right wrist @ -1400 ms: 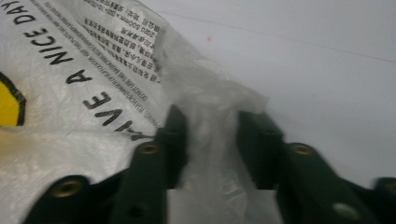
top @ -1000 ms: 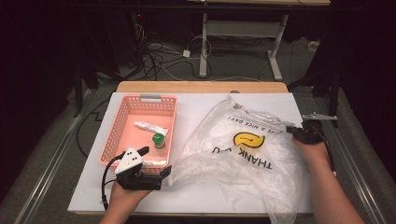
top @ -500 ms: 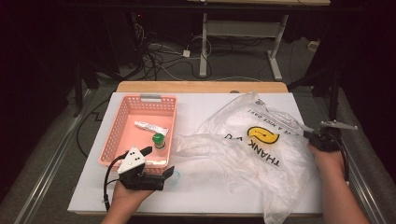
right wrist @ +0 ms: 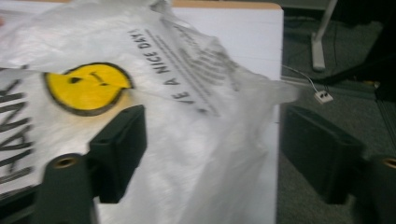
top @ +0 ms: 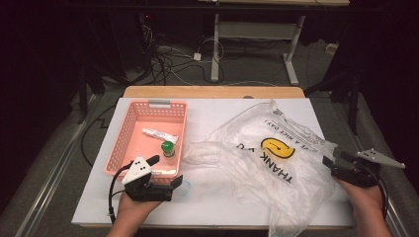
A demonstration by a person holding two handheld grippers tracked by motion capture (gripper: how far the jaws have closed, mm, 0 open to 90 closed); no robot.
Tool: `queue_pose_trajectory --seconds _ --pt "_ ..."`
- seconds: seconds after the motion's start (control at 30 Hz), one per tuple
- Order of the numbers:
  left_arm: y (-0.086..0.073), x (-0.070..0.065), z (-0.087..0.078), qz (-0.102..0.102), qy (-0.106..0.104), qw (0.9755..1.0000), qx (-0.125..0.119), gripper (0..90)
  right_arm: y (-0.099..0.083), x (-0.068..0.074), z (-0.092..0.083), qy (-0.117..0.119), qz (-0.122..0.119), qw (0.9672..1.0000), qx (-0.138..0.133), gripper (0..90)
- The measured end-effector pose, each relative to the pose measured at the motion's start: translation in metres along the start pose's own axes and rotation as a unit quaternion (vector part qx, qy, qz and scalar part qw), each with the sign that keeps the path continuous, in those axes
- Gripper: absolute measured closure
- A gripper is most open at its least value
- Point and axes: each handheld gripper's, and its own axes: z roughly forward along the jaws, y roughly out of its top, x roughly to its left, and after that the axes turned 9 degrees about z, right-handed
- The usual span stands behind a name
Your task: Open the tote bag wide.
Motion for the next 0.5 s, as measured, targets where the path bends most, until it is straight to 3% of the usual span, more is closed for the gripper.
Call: queue_pose_trajectory --seconds 0.13,0.33,0.43,0.5 --pt "0.000 0.001 0.000 -0.005 0.002 1.0000 0.005 0.0 -0.008 0.015 -0.010 0.017 -0.010 0.9998 -0.010 15.6" --pt "-0.001 0.001 -0.001 0.003 0.011 0.9999 0.011 0.0 -0.017 0.040 -0.014 0.053 -0.029 0.9982 0.007 1.1" --pt "0.000 0.000 -0.001 0.012 0.029 0.9993 0.018 0.0 -0.019 0.048 -0.014 0.058 -0.036 0.9976 0.010 0.2" --pt "0.001 -0.001 0.000 0.017 0.030 0.9992 0.022 0.0 -0.019 0.055 -0.014 0.062 -0.047 0.9969 0.011 0.1"
